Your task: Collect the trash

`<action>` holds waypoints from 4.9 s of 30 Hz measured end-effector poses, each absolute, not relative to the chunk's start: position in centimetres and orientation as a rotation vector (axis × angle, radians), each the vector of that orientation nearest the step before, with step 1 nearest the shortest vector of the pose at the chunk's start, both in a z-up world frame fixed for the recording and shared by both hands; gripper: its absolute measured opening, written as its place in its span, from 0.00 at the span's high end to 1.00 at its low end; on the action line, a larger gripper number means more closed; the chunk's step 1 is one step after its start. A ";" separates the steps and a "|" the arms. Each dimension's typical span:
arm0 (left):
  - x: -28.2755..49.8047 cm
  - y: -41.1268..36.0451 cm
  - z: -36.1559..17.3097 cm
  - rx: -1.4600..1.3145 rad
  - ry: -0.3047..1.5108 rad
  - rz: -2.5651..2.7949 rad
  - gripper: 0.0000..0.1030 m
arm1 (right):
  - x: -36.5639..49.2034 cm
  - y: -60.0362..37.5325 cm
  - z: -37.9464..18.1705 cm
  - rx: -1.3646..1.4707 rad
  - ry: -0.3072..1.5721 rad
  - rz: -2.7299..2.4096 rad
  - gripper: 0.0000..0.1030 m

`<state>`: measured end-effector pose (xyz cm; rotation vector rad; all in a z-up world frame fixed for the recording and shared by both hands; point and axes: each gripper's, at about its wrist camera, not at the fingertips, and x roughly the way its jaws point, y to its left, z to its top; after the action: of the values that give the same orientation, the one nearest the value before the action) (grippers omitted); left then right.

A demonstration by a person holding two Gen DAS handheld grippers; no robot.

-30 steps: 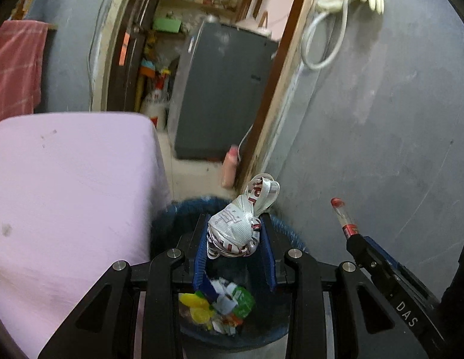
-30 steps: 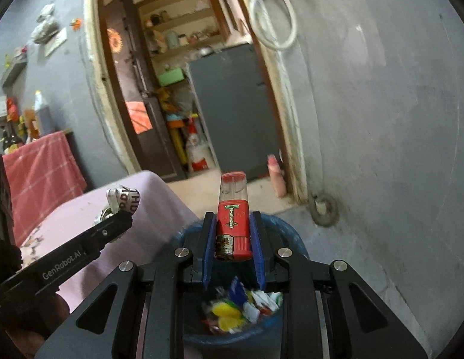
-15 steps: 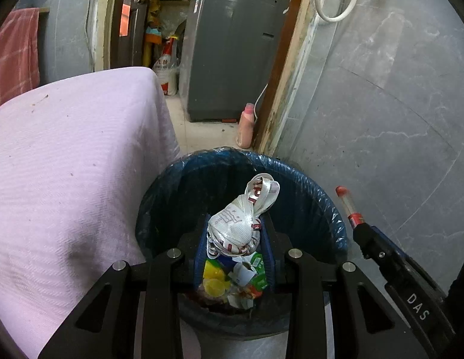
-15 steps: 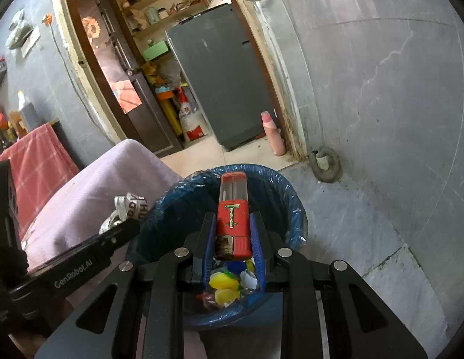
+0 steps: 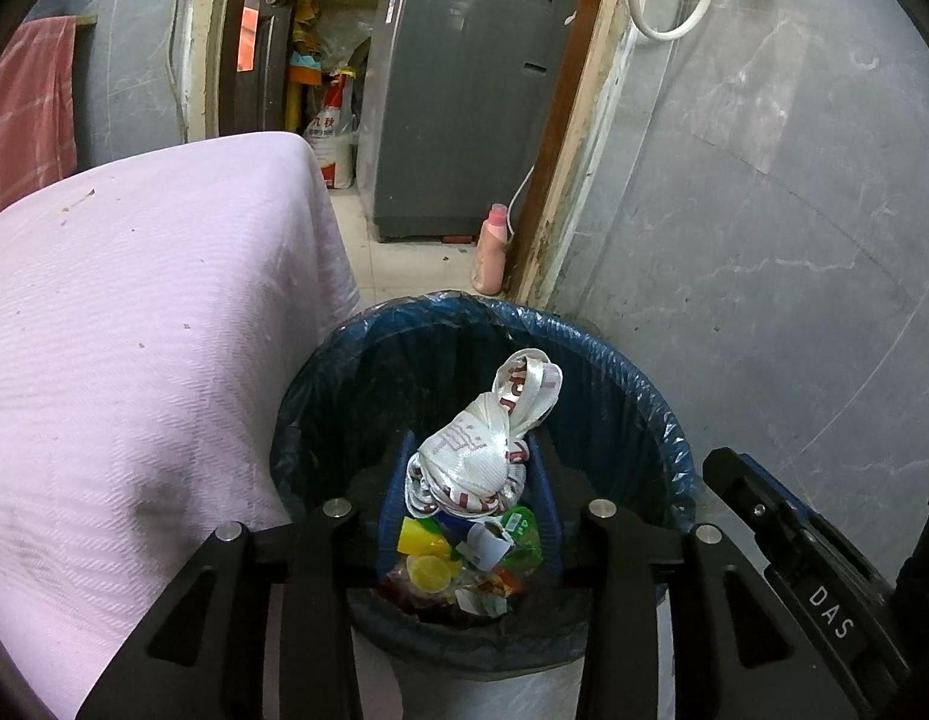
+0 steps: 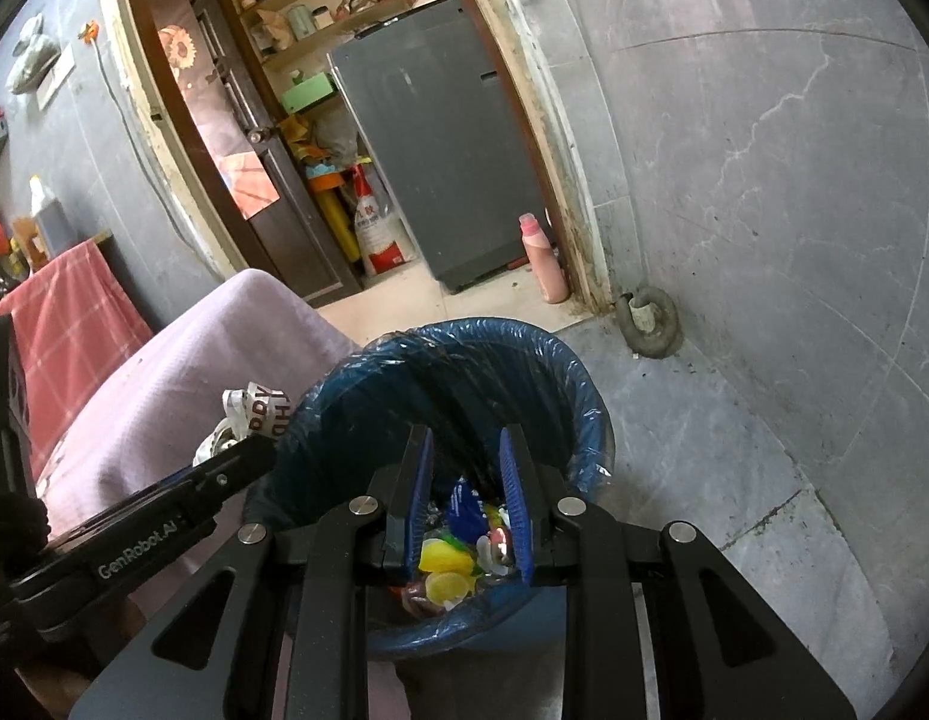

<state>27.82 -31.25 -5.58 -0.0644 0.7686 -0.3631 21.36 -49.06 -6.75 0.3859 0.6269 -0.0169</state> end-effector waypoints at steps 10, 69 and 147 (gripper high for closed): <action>26.4 -29.5 -3.4 -0.145 0.659 -0.402 0.54 | 19.8 -48.7 -3.8 0.344 0.531 -0.020 0.69; 2.7 -7.6 4.0 -0.074 0.289 -0.217 0.03 | -3.3 -31.2 4.1 0.059 0.167 -0.042 0.00; 2.7 -6.2 1.6 -0.096 0.306 -0.177 0.03 | -3.5 -31.8 2.1 0.089 0.222 -0.034 0.00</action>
<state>2.74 -6.23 1.57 -0.0959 0.3056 -0.1768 -3.53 -31.78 2.07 0.0888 0.2217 -0.0345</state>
